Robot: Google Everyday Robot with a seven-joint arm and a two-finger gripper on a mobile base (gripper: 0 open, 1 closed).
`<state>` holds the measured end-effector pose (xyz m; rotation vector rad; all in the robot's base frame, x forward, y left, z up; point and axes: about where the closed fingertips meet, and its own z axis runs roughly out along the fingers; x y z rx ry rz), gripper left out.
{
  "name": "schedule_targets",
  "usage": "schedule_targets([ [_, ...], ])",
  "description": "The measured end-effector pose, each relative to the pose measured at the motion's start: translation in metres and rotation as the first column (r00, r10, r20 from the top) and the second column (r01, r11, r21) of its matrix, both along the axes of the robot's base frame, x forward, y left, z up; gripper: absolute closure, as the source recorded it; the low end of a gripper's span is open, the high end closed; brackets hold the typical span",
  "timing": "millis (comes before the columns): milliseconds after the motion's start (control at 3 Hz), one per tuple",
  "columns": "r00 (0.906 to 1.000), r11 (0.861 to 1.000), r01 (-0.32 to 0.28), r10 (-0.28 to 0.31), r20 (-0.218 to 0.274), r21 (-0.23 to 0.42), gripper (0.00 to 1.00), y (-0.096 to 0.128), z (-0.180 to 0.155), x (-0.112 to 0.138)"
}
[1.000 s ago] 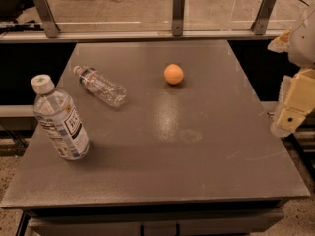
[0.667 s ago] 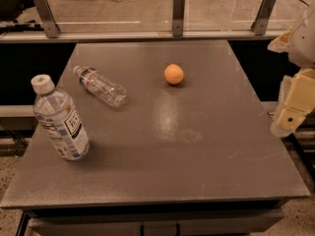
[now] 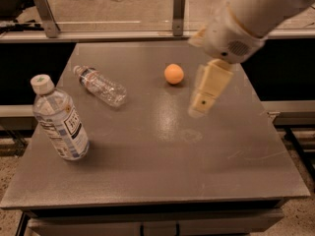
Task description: Pick blue plastic bottle
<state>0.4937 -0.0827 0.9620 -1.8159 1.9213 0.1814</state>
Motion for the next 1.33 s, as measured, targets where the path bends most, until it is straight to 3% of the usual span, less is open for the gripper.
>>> schedule_targets([
  [333,0.9871,0.975,-0.16,0.159,0.018,0.153,0.0,0.093,0.003,0.025],
  [667,0.9578,0.924,-0.284,0.286,0.031,0.255,0.0,0.168,0.006,0.031],
  [1000,0.9577,0.924,-0.284,0.286,0.031,0.255,0.0,0.168,0.006,0.031],
  [1333,0.9439,0.882,-0.313,0.33,0.012,0.352,0.0,0.175,-0.001,0.027],
])
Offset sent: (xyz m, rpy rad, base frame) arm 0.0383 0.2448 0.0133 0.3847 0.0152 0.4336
